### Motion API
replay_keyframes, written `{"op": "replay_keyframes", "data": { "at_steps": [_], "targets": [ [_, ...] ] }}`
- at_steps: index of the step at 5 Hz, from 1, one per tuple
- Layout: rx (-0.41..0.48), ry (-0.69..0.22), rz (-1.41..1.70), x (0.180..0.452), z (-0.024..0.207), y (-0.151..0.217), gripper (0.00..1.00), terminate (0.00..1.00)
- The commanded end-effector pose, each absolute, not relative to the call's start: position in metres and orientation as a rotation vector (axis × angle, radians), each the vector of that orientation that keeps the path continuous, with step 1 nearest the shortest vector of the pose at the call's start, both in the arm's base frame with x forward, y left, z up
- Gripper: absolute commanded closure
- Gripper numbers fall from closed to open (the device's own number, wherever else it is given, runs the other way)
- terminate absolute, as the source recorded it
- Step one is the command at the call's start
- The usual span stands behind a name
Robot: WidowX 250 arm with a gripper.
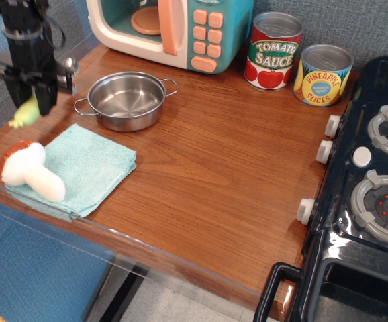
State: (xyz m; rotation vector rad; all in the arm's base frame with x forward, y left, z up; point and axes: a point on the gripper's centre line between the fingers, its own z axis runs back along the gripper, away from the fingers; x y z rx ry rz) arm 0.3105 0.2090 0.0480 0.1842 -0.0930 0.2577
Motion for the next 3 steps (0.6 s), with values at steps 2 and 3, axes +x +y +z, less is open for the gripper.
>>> {"op": "replay_keyframes", "data": {
  "at_steps": [2,3],
  "targets": [
    [0.140,-0.227,0.027,0.307,0.107,0.086,1.00,0.00],
    [0.112,-0.171,-0.036,0.293,0.080,0.037,1.00,0.00]
  ]
}}
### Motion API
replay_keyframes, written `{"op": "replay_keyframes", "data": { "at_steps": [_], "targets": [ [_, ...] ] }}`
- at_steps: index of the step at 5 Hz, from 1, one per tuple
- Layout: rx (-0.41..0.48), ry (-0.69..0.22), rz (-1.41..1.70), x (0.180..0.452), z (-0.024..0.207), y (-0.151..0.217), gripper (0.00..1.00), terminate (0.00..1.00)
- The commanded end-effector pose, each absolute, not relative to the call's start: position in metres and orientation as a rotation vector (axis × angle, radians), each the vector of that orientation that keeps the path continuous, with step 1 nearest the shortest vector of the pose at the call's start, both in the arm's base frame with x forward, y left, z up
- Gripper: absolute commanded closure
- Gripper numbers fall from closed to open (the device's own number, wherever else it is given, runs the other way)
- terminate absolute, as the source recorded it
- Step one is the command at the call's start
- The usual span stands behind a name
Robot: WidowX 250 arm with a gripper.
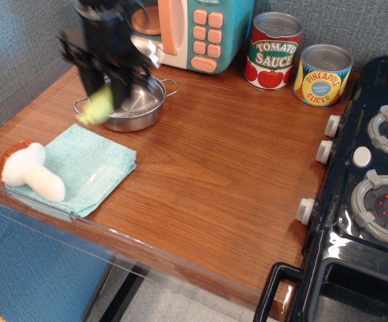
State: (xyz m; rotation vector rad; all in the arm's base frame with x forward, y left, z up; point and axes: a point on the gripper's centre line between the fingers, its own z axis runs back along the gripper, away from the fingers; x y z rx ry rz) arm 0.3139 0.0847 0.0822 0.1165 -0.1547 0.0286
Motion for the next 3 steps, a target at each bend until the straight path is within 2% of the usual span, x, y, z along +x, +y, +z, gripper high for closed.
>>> {"op": "replay_keyframes", "data": {
  "at_steps": [1,2,3],
  "targets": [
    [0.116,-0.131,-0.043,0.282,0.058,-0.004,1.00,0.00],
    [0.084,-0.084,-0.032,0.272,0.033,-0.011,1.00,0.00],
    [0.102,-0.041,-0.035,0.263,0.020,-0.012,1.00,0.00]
  ]
}}
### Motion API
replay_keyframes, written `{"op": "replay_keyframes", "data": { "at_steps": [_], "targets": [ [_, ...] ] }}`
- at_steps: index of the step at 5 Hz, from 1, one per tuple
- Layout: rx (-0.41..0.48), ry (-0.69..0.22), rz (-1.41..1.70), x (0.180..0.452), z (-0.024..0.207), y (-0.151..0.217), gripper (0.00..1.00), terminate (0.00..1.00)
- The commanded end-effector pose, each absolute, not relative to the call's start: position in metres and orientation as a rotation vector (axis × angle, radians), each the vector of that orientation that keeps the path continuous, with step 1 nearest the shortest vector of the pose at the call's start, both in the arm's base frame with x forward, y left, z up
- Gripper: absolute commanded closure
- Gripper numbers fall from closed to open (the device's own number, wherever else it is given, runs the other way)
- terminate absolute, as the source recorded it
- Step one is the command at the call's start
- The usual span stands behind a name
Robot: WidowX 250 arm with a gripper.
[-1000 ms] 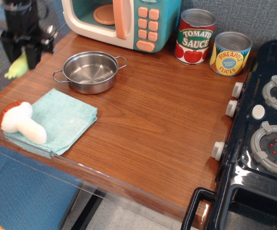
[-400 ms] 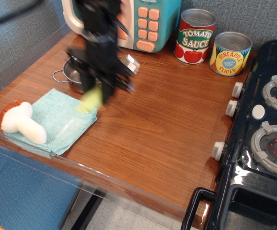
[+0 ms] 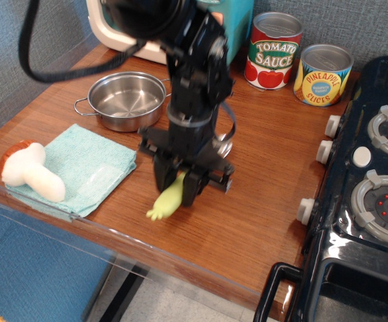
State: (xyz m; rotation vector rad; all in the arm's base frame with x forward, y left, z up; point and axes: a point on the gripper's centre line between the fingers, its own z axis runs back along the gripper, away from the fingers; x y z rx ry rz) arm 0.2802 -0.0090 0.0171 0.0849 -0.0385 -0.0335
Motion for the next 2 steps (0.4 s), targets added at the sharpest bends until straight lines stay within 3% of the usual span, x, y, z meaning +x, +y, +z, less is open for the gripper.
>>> {"op": "replay_keyframes", "data": {
  "at_steps": [1,2],
  "targets": [
    [0.110,-0.055,-0.016,0.259,0.020,-0.006,1.00,0.00],
    [0.113,-0.095,-0.052,0.261,0.034,-0.009,0.00,0.00]
  ]
}}
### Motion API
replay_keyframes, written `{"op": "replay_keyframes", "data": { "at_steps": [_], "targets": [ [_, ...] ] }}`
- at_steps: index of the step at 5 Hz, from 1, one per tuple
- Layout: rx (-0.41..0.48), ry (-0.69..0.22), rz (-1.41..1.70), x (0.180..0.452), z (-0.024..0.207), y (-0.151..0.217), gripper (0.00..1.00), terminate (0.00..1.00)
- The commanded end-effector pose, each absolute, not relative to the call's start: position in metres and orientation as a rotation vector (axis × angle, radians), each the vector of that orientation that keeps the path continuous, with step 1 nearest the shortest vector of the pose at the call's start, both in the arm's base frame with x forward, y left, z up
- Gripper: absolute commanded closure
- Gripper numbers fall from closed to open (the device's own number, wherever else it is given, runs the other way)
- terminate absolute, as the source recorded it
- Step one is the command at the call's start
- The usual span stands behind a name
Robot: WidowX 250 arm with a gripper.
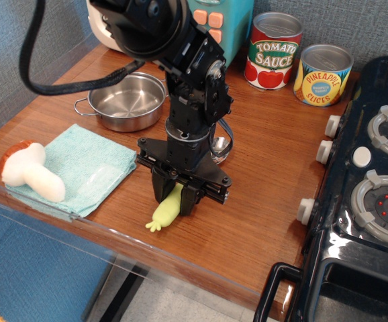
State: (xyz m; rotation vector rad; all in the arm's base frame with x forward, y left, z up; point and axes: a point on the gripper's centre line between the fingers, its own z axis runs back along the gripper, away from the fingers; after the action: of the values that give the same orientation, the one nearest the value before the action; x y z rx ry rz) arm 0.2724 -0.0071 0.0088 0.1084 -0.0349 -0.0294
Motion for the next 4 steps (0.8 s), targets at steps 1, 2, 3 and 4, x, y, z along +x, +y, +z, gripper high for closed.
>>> {"op": "replay_keyframes", "data": {
  "at_steps": [1,2,3,4],
  "targets": [
    [0.102,-0.165,-0.091,0.260,0.055,-0.018,0.00,0.00],
    [0.051,-0.196,-0.106,0.259,0.073,-0.025,0.00,0.00],
    [0.051,-0.196,-0.106,0.259,0.073,-0.025,0.00,0.00],
    [0.051,-0.196,-0.106,0.259,0.073,-0.025,0.00,0.00]
  ]
}}
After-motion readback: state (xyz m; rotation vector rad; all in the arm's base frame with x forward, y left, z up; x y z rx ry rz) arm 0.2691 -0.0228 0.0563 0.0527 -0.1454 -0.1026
